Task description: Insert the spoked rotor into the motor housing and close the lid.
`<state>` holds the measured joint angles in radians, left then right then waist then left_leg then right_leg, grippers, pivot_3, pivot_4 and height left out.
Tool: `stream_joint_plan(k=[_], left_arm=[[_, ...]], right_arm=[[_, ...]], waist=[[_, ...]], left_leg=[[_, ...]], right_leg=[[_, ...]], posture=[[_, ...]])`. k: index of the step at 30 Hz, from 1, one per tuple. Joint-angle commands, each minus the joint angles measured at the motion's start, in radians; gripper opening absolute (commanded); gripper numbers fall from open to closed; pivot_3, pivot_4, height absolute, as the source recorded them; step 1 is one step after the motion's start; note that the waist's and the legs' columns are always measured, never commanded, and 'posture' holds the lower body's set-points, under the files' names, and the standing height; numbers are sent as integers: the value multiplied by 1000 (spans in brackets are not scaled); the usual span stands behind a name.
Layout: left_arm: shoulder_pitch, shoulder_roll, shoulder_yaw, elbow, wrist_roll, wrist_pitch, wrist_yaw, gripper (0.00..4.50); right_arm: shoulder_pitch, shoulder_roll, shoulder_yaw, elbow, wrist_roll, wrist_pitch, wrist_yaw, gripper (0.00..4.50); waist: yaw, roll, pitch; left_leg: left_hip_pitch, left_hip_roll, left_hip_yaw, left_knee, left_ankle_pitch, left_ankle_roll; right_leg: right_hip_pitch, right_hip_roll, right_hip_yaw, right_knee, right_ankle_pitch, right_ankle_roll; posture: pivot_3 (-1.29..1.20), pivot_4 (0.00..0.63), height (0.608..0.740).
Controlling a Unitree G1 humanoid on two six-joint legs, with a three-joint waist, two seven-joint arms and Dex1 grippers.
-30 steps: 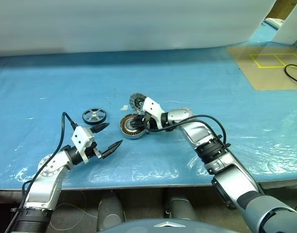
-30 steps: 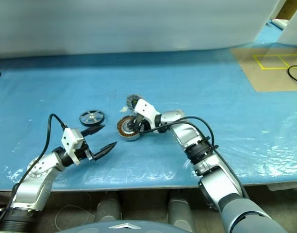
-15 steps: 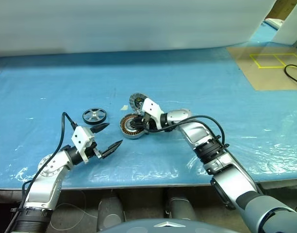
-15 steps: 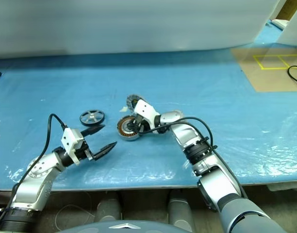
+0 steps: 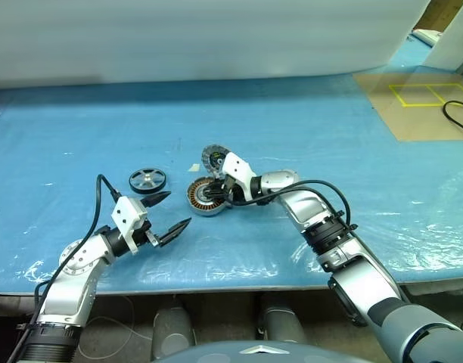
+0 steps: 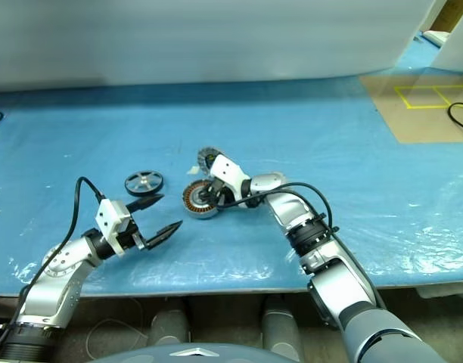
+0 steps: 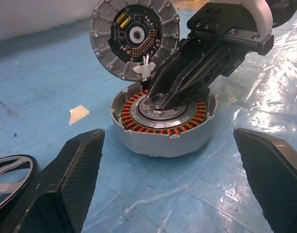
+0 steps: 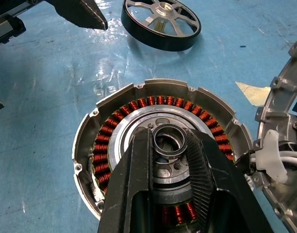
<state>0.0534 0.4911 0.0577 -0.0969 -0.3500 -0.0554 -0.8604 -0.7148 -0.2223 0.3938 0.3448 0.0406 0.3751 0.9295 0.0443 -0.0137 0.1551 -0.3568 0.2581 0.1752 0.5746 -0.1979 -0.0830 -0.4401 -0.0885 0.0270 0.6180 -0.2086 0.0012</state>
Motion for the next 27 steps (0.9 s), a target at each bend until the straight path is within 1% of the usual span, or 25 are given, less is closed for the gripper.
stream_joint_plan(k=[1,27], left_arm=[[-6,6,3,-37,-5,1,1,4500],[-2,2,-3,-30,4,-3,10,4500]], right_arm=[[1,-2,-8,1,-7,-5,-1,610],[14,18,-4,-8,5,12,11,610]], waist=[[0,0,0],[-1,0,0]], left_leg=[[0,0,0,0,0,0],[0,0,0,0,0,0]], right_leg=[[0,0,0,0,0,0],[0,0,0,0,0,0]], posture=[[0,150,740],[0,150,740]])
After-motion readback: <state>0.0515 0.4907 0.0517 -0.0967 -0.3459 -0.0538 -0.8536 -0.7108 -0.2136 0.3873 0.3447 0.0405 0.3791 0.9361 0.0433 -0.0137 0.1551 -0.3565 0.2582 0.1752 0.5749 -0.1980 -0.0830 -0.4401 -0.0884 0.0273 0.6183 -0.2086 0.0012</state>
